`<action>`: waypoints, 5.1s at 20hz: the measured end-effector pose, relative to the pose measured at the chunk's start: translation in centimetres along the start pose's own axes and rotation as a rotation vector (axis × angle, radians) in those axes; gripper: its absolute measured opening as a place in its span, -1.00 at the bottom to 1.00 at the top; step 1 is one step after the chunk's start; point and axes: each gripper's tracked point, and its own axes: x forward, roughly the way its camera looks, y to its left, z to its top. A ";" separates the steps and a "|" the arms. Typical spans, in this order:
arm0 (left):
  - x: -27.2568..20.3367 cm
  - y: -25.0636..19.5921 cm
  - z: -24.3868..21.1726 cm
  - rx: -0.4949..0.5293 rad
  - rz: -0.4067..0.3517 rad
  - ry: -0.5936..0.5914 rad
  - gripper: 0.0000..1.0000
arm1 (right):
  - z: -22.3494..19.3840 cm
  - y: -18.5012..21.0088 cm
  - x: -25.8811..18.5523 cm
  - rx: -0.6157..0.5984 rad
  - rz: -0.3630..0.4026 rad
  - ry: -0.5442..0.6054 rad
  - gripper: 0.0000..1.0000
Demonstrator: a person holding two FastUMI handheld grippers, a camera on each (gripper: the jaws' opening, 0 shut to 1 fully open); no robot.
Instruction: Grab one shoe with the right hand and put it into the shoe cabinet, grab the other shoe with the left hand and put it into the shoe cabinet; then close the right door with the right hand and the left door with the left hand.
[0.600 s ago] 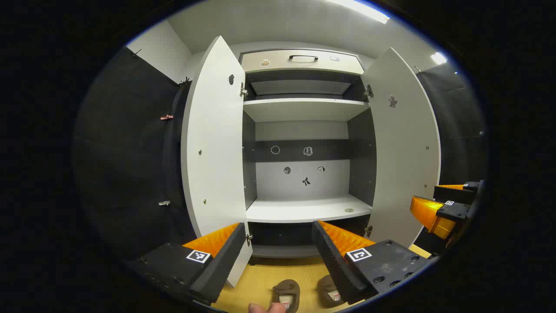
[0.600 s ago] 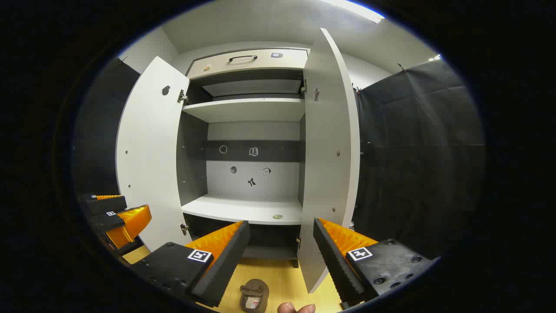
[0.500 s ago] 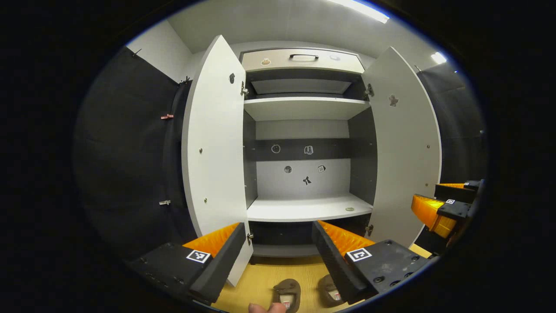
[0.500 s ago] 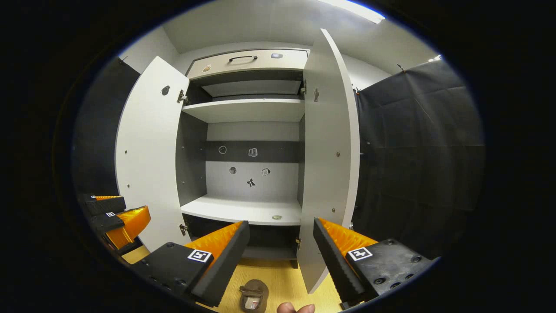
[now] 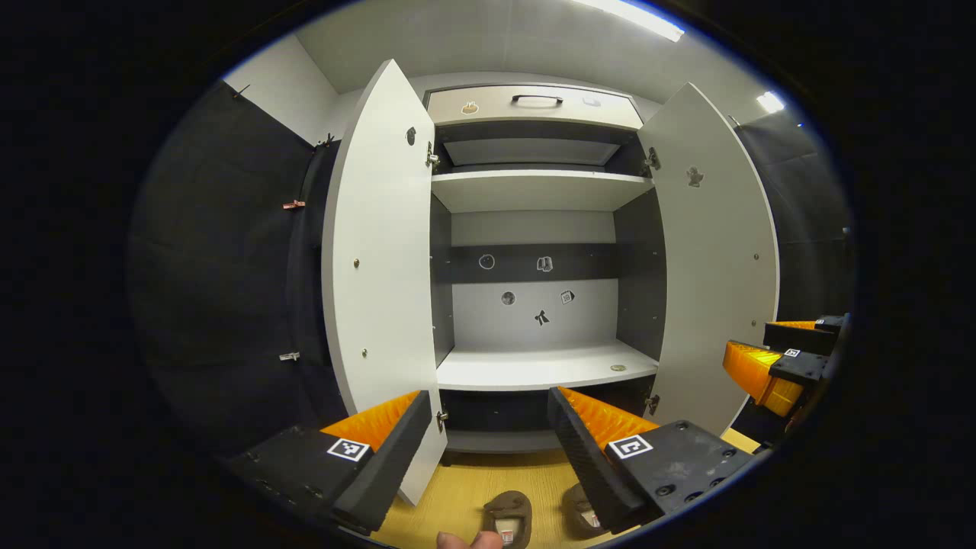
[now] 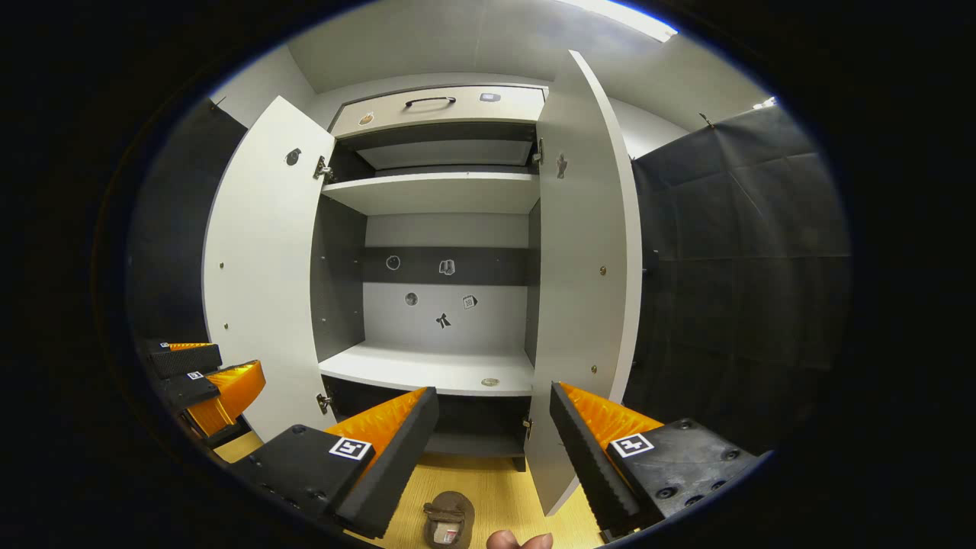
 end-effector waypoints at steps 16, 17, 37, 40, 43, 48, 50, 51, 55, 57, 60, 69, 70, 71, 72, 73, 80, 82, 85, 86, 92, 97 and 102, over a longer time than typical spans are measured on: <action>-0.3 2.3 -0.4 0.025 0.025 -0.016 0.96 | -4.8 2.6 0.1 0.028 0.053 0.118 0.95; -0.4 2.7 -0.6 0.025 0.031 -0.014 0.96 | -6.2 3.0 -0.2 0.031 0.064 0.152 0.95; -1.7 6.9 -7.8 0.082 0.126 0.116 0.92 | -36.4 10.2 -2.3 0.146 0.190 0.792 0.96; -1.5 6.9 -7.7 0.082 0.121 0.098 0.92 | -39.2 10.5 -0.8 0.182 0.157 0.826 0.93; -1.0 7.0 -8.4 0.072 0.110 0.108 0.92 | -41.6 10.7 0.7 0.178 0.138 0.828 0.93; -0.3 7.9 -10.2 0.045 0.122 0.150 0.91 | -43.8 11.1 3.2 0.181 0.084 0.803 0.56; -0.2 8.4 -10.6 0.045 0.127 0.163 0.92 | -44.8 10.5 3.7 0.152 0.034 0.788 0.43; -0.2 8.7 -10.8 0.049 0.132 0.167 0.92 | -45.0 10.0 4.0 0.127 0.010 0.776 0.25; 0.1 9.5 -10.6 0.060 0.147 0.166 0.91 | -45.2 9.9 4.3 0.086 0.013 0.759 -0.67; 0.2 9.4 -10.5 0.059 0.145 0.161 0.91 | -44.4 9.5 4.3 0.076 0.017 0.750 -0.70; 0.6 9.0 -10.4 0.055 0.134 0.159 0.92 | -42.2 9.0 4.3 0.122 0.019 0.742 -0.71; 0.9 7.2 -9.4 0.040 0.091 0.136 0.91 | -30.2 7.6 5.1 0.162 0.072 0.656 -0.71; 0.9 7.0 -9.2 0.036 0.085 0.134 0.92 | -28.4 7.6 5.4 0.160 0.081 0.642 -0.71; 0.8 6.7 -9.2 0.032 0.079 0.133 0.92 | -26.5 7.6 5.6 0.162 0.088 0.628 -0.72; 0.6 6.5 -9.0 0.028 0.074 0.134 0.92 | -24.8 7.7 5.8 0.168 0.095 0.616 -0.72; 0.4 6.2 -9.0 0.024 0.069 0.135 0.92 | -23.1 7.8 6.1 0.173 0.102 0.608 -0.72; -0.5 4.8 -8.8 -0.003 0.045 0.140 0.92 | -11.9 8.6 11.3 0.189 0.138 0.500 -0.71; -0.7 4.8 -8.8 -0.004 0.042 0.140 0.92 | -9.1 8.7 13.9 0.166 0.140 0.463 -0.71; -0.8 4.8 -8.8 -0.012 0.041 0.143 0.92 | -5.8 8.9 17.9 0.162 0.133 0.422 -0.72; -0.8 4.9 -8.8 -0.013 0.040 0.143 0.92 | -5.2 9.1 19.1 0.169 0.134 0.423 -0.71; -0.3 5.8 -8.5 0.000 0.048 0.135 0.92 | -3.8 8.7 28.1 0.113 0.102 0.421 -0.72; 0.4 6.2 -8.9 -0.012 0.053 0.145 0.92 | -5.1 9.2 34.6 0.066 0.084 0.437 -0.72; 0.7 6.9 -8.9 -0.009 0.068 0.148 0.92 | -8.0 9.4 39.2 0.067 0.053 0.457 -0.72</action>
